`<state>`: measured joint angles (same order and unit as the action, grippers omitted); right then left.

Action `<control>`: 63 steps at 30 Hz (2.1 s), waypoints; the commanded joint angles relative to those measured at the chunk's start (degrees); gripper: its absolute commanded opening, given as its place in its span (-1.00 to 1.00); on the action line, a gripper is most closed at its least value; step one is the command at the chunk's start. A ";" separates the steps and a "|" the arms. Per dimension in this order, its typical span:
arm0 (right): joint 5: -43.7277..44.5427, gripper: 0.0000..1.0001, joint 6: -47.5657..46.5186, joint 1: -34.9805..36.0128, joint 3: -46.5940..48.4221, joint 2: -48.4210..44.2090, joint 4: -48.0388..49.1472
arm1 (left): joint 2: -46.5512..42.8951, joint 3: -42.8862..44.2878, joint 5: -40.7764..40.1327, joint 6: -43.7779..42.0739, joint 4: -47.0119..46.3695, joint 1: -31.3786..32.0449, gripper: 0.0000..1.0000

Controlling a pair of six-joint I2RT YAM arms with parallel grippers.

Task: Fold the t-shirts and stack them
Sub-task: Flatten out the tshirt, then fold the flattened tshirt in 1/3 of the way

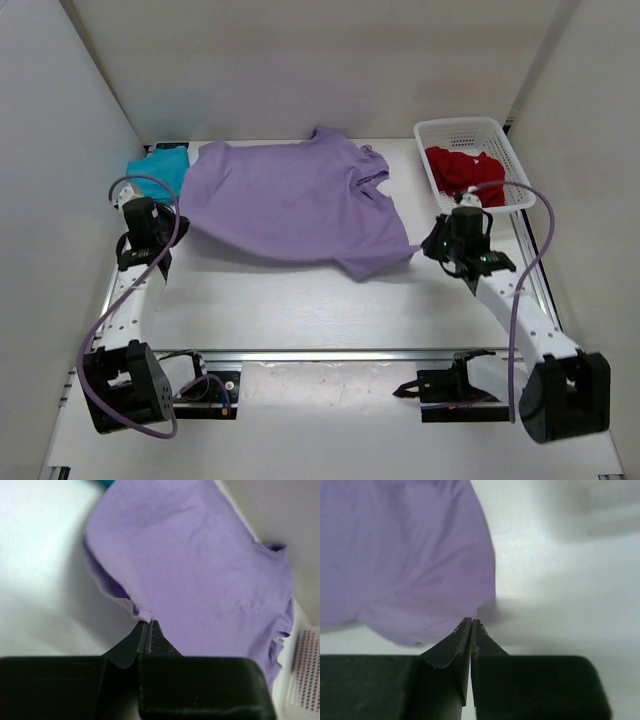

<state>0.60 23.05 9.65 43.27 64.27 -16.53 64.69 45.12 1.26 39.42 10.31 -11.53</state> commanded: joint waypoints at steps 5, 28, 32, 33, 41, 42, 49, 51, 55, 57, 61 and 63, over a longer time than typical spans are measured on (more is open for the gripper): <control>1.40 -1.00 11.66 5.18 -12.06 -21.61 -6.55 | -6.92 -11.71 10.06 -0.74 -0.47 -3.75 -1.00; -3.32 -1.00 7.72 0.73 6.09 6.64 4.40 | 5.18 -5.84 9.30 6.55 -6.09 -7.98 -1.00; -3.59 -1.00 6.75 0.02 17.09 18.60 5.37 | 12.73 -2.50 8.15 7.34 -7.06 -7.81 -1.00; -3.76 -0.99 6.75 -0.07 18.68 21.66 5.11 | 14.49 -1.71 7.97 7.60 -7.58 -8.07 -1.00; -5.87 -0.99 4.56 -1.91 37.13 38.80 1.86 | 22.85 2.94 5.69 7.25 -7.76 -8.07 -1.00; -5.87 -0.99 4.29 -2.09 39.59 39.87 0.55 | 23.98 3.30 5.60 7.42 -8.10 -8.16 -1.00; -6.14 -1.00 2.27 -2.36 53.14 51.47 -4.65 | 26.98 5.50 5.69 7.25 -9.42 -9.04 -1.00; -6.22 -1.00 2.35 -1.92 55.68 54.36 -4.73 | 27.68 5.76 5.69 7.16 -9.69 -9.13 -1.00; -5.97 -1.00 0.95 -1.48 66.13 59.21 -9.38 | 27.86 5.42 6.39 6.29 -9.69 -9.74 -0.78; -5.00 -0.99 0.94 -1.04 69.84 61.67 -12.46 | 27.17 6.29 7.09 5.59 -9.60 -9.39 -0.52; -5.69 -0.68 -0.28 -0.86 70.30 60.19 -11.16 | 22.17 5.42 6.39 4.00 -8.55 -8.87 -0.24; -5.79 -0.54 -0.46 -1.03 68.28 57.21 -10.54 | 19.36 4.19 5.78 2.86 -7.58 -7.11 -0.25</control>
<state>-5.19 23.88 8.34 111.42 126.45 -27.42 90.76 49.12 7.88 44.60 2.81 -20.08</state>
